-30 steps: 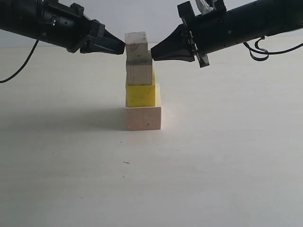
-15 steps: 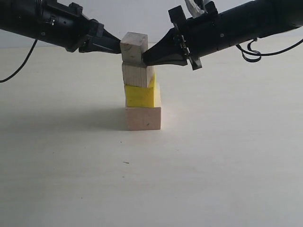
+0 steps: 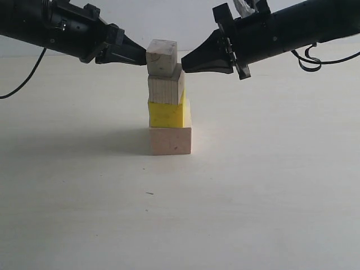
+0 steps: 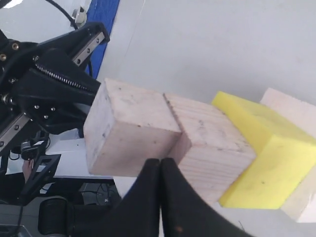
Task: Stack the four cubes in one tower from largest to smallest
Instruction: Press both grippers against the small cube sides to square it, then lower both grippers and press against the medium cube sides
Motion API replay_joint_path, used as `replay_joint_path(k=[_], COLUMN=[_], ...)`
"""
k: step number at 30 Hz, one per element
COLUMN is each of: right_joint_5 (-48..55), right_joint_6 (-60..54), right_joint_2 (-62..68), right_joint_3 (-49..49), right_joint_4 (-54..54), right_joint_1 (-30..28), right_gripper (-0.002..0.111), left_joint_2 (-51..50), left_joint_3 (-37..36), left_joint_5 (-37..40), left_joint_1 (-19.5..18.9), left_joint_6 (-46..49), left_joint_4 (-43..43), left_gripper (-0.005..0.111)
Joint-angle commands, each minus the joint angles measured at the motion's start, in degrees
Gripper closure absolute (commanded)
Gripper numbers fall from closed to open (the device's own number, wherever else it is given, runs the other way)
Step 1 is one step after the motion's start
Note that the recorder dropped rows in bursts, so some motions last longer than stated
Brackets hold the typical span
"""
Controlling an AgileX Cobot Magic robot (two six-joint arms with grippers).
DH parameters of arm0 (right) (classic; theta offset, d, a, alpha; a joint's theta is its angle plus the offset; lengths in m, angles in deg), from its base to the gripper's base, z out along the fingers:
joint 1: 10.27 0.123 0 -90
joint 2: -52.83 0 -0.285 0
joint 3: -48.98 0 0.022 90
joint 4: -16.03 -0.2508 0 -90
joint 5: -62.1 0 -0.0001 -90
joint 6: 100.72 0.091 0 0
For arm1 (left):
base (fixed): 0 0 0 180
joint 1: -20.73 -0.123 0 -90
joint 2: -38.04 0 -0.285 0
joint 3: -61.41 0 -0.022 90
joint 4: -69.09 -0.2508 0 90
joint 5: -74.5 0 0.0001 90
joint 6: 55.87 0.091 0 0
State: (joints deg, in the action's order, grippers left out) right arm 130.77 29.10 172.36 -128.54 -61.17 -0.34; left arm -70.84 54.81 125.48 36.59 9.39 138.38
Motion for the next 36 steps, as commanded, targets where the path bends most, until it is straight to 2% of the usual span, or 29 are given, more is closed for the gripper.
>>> replay_joint_path(k=[1, 9, 24, 36], right_joint_5=[0.1, -5.8, -5.6, -5.7], right_joint_6=[-0.6, 5.3, 4.8, 4.1], right_joint_2=[-2.2, -2.2, -1.0, 0.0], right_joint_3=[-0.5, -0.5, -0.5, -0.5], right_joint_4=[-0.1, 8.4, 5.9, 5.7], right_joint_1=[-0.7, -0.7, -0.6, -0.6], right_gripper=[0.108, 0.108, 0.108, 0.108], left_joint_2=[-0.4, -0.4, -0.4, -0.4], left_joint_3=[0.0, 0.0, 0.0, 0.0], left_joint_5=[0.1, 0.1, -0.8, -2.1], left_joint_1=[0.2, 0.2, -0.5, -0.5], left_joint_6=[0.3, 0.1, 0.1, -4.0], left_joint_4=[0.6, 0.6, -0.7, -7.3], left_gripper=[0.107, 0.107, 0.107, 0.107])
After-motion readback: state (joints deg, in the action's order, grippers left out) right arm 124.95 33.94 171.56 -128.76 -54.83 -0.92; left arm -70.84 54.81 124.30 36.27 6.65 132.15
